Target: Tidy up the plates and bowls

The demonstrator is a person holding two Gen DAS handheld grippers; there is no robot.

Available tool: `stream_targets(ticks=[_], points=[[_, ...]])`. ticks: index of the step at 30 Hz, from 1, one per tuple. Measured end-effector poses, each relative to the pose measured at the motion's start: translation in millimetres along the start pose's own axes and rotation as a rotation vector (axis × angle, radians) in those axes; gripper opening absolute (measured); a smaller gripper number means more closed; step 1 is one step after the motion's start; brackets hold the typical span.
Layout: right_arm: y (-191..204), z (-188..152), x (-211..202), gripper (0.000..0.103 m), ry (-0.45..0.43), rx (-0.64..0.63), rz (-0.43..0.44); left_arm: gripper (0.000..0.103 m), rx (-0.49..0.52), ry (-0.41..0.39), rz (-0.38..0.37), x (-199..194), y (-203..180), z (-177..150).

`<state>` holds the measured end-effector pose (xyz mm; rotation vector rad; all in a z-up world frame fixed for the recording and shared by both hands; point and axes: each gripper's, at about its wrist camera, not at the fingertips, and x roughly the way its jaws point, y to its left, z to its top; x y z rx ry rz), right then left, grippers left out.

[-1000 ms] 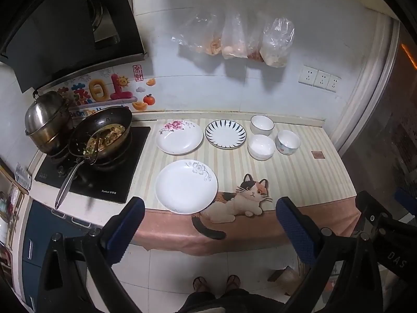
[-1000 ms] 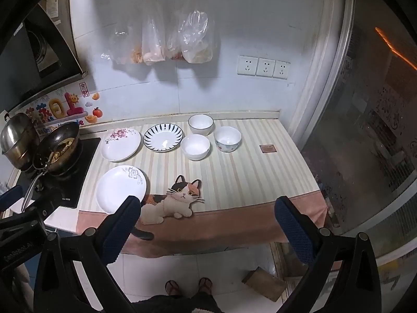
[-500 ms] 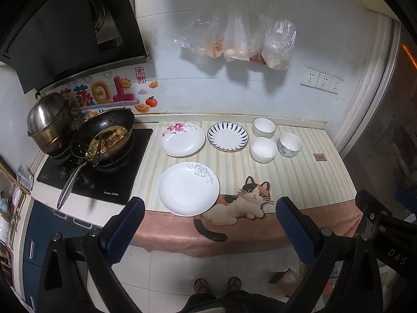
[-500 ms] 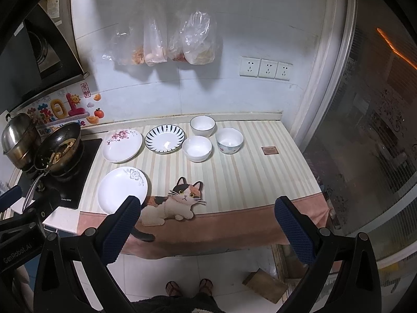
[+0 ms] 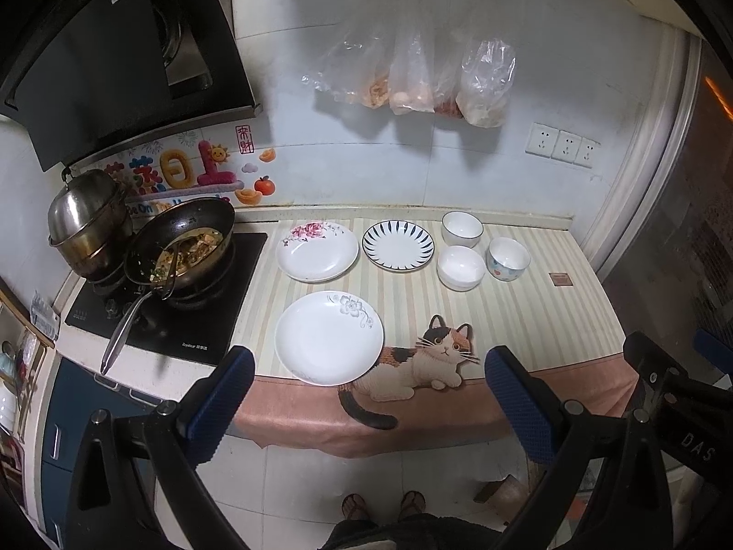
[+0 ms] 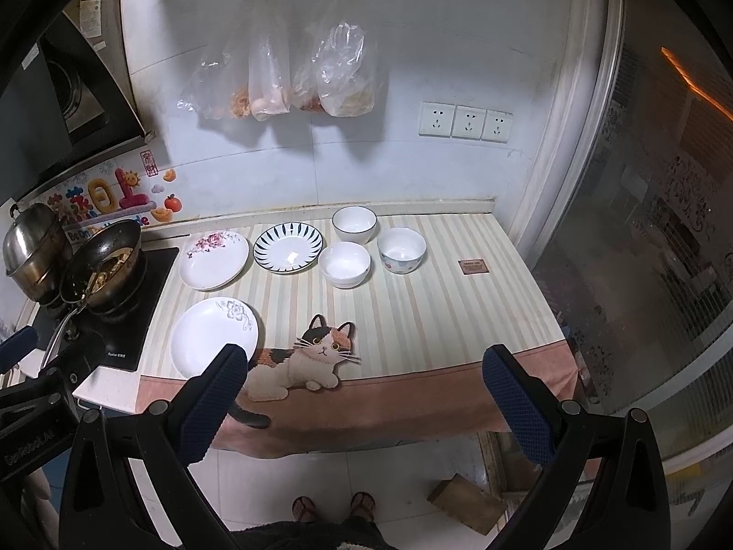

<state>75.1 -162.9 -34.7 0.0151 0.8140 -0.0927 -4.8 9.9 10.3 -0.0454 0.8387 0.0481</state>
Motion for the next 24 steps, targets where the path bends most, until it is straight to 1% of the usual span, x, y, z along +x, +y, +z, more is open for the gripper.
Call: stream_targets(ticks=[11, 24], points=[[2.2, 4.3, 4.7, 0.103, 0.014, -0.001, 0.012, 0.103, 0.001, 0.002, 0.000, 0.3, -0.8, -0.7], [2.1, 1.6, 5.3, 0.103, 0.012, 0.001, 0.013, 0.103, 0.000, 0.003, -0.001, 0.8, 1.5, -0.8]])
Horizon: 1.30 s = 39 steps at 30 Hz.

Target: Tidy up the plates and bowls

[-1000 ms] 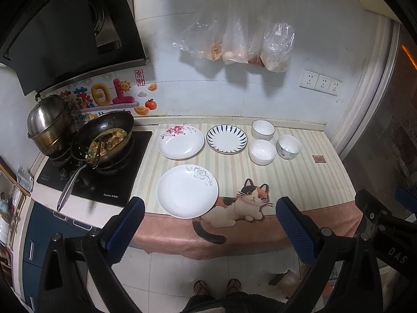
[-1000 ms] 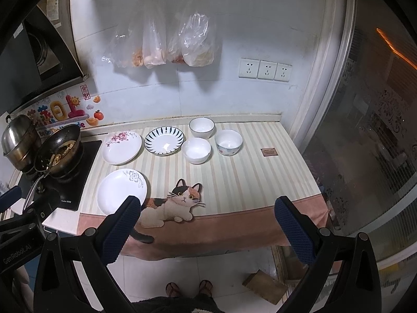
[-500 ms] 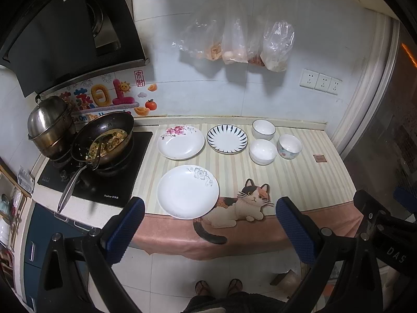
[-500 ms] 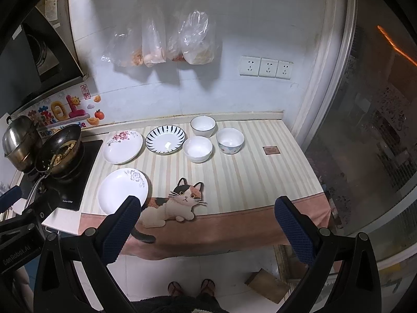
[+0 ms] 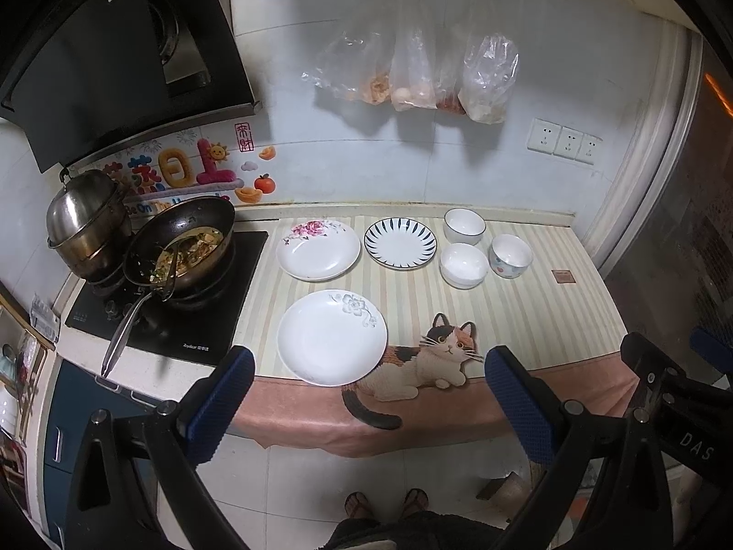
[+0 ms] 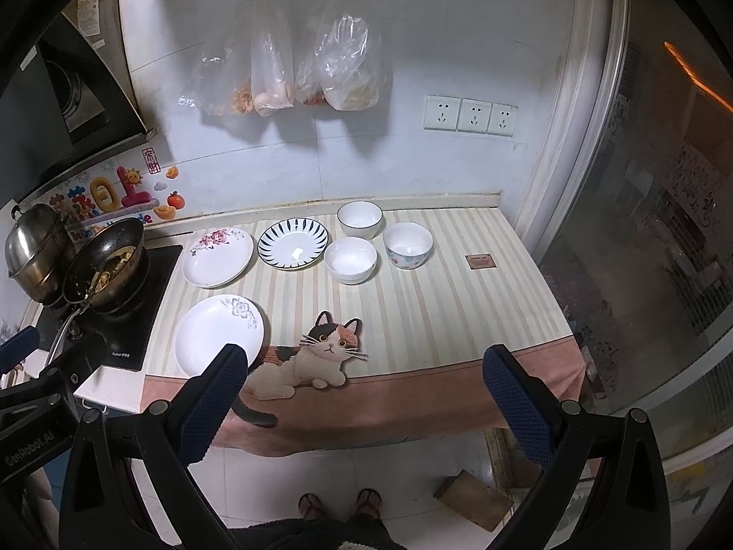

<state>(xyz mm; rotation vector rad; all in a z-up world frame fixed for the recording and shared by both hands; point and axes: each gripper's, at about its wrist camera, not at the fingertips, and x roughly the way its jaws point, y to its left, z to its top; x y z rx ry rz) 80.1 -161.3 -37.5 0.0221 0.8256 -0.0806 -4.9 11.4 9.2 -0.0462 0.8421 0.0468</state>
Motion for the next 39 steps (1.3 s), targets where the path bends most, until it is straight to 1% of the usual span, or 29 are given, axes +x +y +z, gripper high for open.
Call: stream_targets(ticks=[13, 22, 24, 26, 27, 29, 30, 32, 34, 37, 39], points=[[9.7, -2.1, 4.4, 0.103, 0.002, 0.001, 0.004, 0.103, 0.000, 0.002, 0.001, 5.2, 5.7, 3.7], [8.8, -0.6, 5.7, 0.103, 0.001, 0.006, 0.006, 0.103, 0.003, 0.004, -0.006, 6.4, 4.7, 4.2], [14.5, 0.1, 9.6, 0.103, -0.001, 0.011, 0.012, 0.103, 0.008, 0.004, -0.017, 11.2, 8.5, 4.5], [22.4, 1.4, 17.6, 0.103, -0.024, 0.000, 0.058, 0.103, 0.001, 0.006, -0.037, 22.8, 17.5, 6.2], [28.7, 2.1, 25.9, 0.103, -0.039, -0.012, 0.114, 0.103, -0.007, 0.005, -0.034, 30.6, 23.7, 7.0], [37.4, 2.6, 44.4, 0.103, -0.029, -0.012, 0.204, 0.103, -0.030, 0.008, -0.031, 53.2, 39.9, 8.7], [42.2, 2.2, 57.3, 0.103, -0.016, -0.004, 0.247, 0.103, -0.042, 0.007, -0.027, 64.9, 48.7, 9.6], [57.3, -0.4, 96.0, 0.103, 0.039, 0.007, 0.315, 0.103, -0.057, 0.041, -0.004, 97.1, 68.4, 9.7], [72.8, -3.6, 136.5, 0.103, 0.096, -0.004, 0.334, 0.103, -0.068, 0.081, 0.009, 132.2, 88.2, 8.7], [104.7, -8.9, 214.3, 0.103, 0.213, -0.030, 0.352, 0.103, -0.098, 0.190, 0.013, 194.0, 113.8, 6.1], [118.0, -11.8, 261.8, 0.103, 0.285, -0.025, 0.378, 0.102, -0.111, 0.260, 0.021, 235.6, 129.1, 3.0]])
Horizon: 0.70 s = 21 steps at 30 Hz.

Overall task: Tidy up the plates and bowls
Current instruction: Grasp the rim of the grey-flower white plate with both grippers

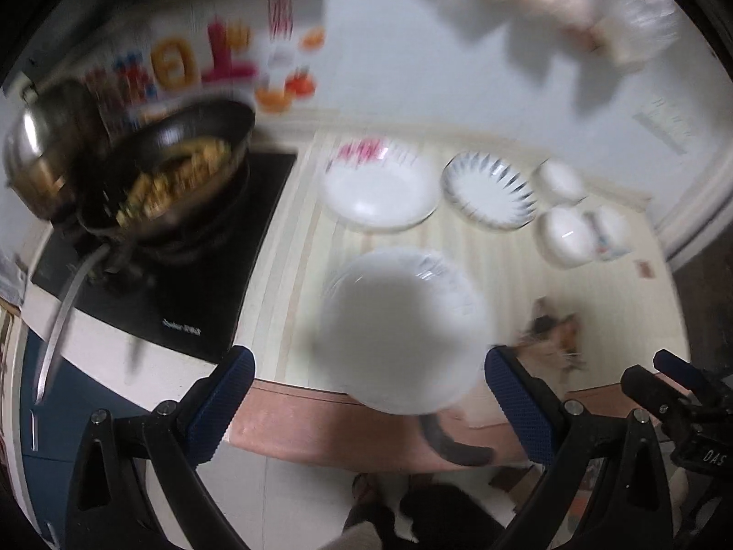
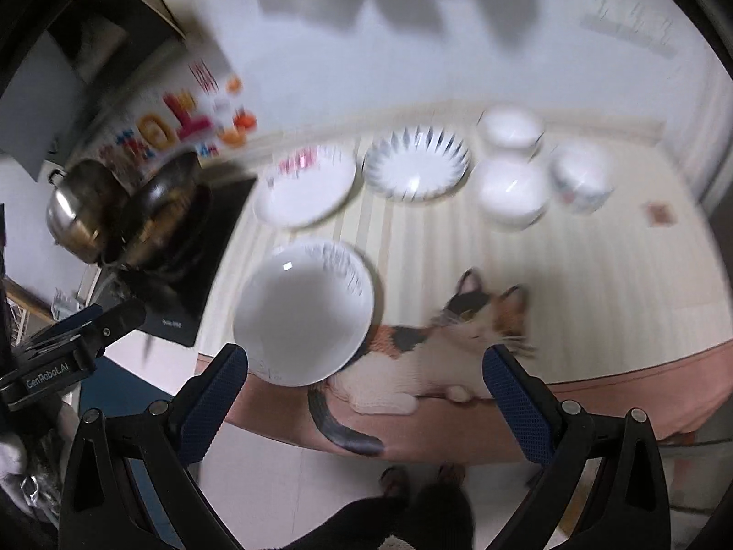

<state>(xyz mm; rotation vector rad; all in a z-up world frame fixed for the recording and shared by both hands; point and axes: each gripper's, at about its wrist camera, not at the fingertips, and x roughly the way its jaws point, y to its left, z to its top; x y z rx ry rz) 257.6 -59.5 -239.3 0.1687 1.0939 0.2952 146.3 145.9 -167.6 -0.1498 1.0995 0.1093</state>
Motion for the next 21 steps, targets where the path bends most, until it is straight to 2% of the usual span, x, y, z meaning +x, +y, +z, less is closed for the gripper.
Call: stream_targets(ticks=[1, 4, 6, 7, 11, 13, 15, 18, 19, 20, 21], points=[[-3.0, 3.8, 20.5, 0.103, 0.029, 0.003, 0.011, 0.101, -0.012, 0.026, -0.009, 18.0, 6.3, 3.4], [-15.1, 12.3, 90.0, 0.102, 0.129, 0.014, 0.024, 0.088, -0.054, 0.092, -0.035, 66.3, 22.2, 10.3], [-21.4, 19.0, 134.6, 0.098, 0.199, 0.010, 0.029, 0.077, -0.089, 0.140, -0.064, 97.9, 33.1, 13.4], [-21.9, 20.7, 147.6, 0.095, 0.220, 0.006, 0.033, 0.075, -0.104, 0.163, -0.075, 109.3, 36.5, 13.2], [-28.0, 27.0, 208.7, 0.070, 0.327, -0.020, 0.053, 0.062, -0.162, 0.271, -0.117, 157.0, 47.4, 12.8], [-30.0, 28.8, 230.1, 0.061, 0.368, -0.021, 0.082, 0.056, -0.162, 0.324, -0.125, 176.3, 49.0, 10.9], [-32.6, 28.6, 246.0, 0.048, 0.400, -0.022, 0.098, 0.046, -0.138, 0.366, -0.114, 188.8, 45.6, 10.2], [-33.5, 27.9, 260.2, 0.033, 0.415, -0.035, 0.124, 0.034, -0.114, 0.395, -0.118, 199.5, 41.5, 8.9], [-32.8, 27.1, 256.6, 0.029, 0.395, -0.040, 0.132, 0.034, -0.117, 0.398, -0.119, 201.0, 40.9, 8.5], [-31.4, 27.2, 256.3, 0.018, 0.391, -0.047, 0.147, 0.034, -0.118, 0.396, -0.120, 201.5, 40.3, 9.0], [-30.8, 27.5, 259.0, 0.017, 0.400, -0.050, 0.158, 0.034, -0.121, 0.396, -0.121, 202.0, 39.6, 10.0]])
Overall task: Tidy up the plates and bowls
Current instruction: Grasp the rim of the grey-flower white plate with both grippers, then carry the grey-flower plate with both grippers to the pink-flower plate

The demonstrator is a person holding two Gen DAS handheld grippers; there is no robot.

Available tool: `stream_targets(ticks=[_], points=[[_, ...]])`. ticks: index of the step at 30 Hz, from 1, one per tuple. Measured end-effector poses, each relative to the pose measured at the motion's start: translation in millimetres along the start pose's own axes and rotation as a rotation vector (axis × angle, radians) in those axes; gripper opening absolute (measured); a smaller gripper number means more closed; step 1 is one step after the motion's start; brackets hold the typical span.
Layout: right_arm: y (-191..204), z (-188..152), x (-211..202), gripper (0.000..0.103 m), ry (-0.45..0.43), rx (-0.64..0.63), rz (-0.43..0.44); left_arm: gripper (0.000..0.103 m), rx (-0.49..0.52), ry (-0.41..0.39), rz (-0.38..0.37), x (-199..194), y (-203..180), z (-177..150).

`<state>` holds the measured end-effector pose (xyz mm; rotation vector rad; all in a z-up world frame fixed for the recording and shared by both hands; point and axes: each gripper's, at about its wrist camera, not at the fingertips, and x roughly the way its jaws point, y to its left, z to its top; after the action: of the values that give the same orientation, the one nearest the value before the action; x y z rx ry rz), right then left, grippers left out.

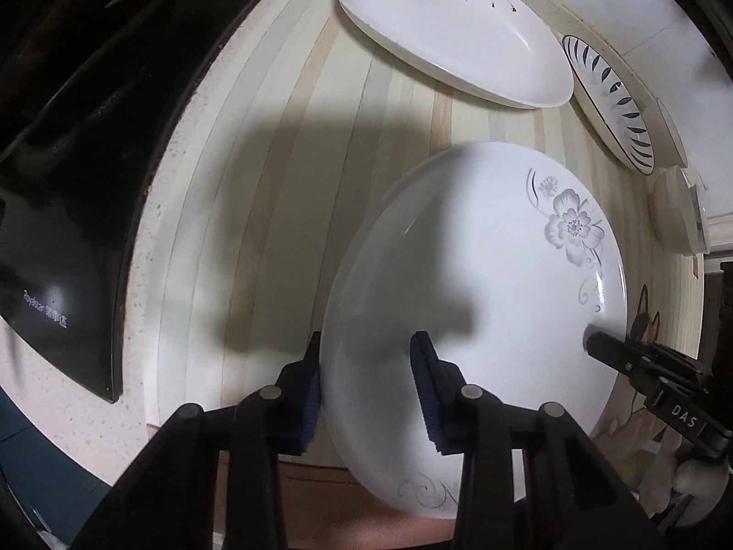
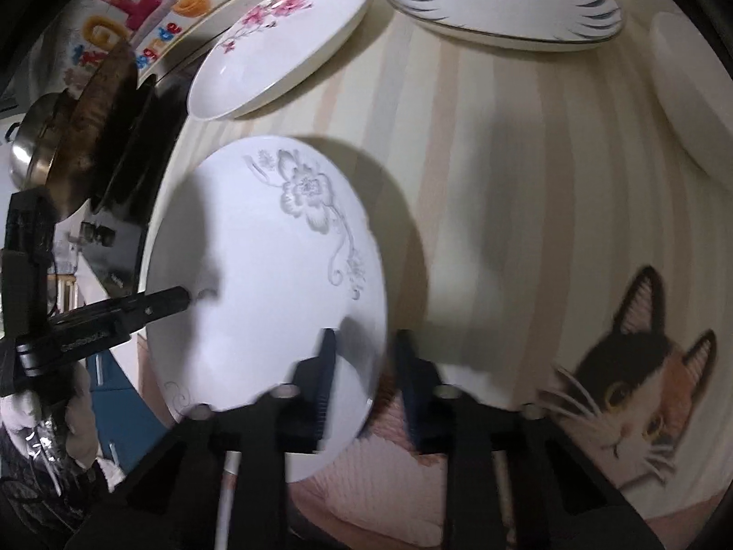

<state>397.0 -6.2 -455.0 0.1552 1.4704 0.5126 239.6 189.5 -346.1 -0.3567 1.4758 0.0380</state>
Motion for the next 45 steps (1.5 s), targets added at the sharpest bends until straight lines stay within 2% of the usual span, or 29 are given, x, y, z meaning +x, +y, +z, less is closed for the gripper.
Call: stream_targets(ticks=[7, 11, 21, 25, 31, 38, 45], points=[[1.2, -2.3, -10.4, 0.017, -0.042, -0.045, -0.013, 0.034, 0.028, -0.038, 0.010, -4.4, -10.9, -1.8], [-8.4, -6.8, -26.2, 0.017, -0.064, -0.041, -0.017, 0.034, 0.071, -0.058, 0.011, -7.7, -34.5, -2.6], [-67.5, -33.0, -71.6, 0.017, -0.113, 0.029, -0.058, 0.034, 0.175, -0.050, -0.034, 7.3, -105.2, -3.7], [-99.2, -47.0, -89.0, 0.018, -0.138, 0.073, -0.076, 0.034, 0.235, -0.037, -0.039, 18.3, -140.1, -1.0], [-132.8, -58.1, -97.8, 0.018, -0.162, 0.132, -0.096, 0.034, 0.291, -0.022, -0.026, 31.5, -172.8, 1.4], [-151.7, -63.3, -97.7, 0.017, -0.166, 0.156, -0.103, 0.034, 0.303, -0.008, -0.009, 41.9, -186.3, 4.1], [-162.2, -67.4, -94.1, 0.018, -0.151, 0.181, -0.075, 0.034, 0.290, -0.029, 0.018, 38.9, -194.8, -2.6]])
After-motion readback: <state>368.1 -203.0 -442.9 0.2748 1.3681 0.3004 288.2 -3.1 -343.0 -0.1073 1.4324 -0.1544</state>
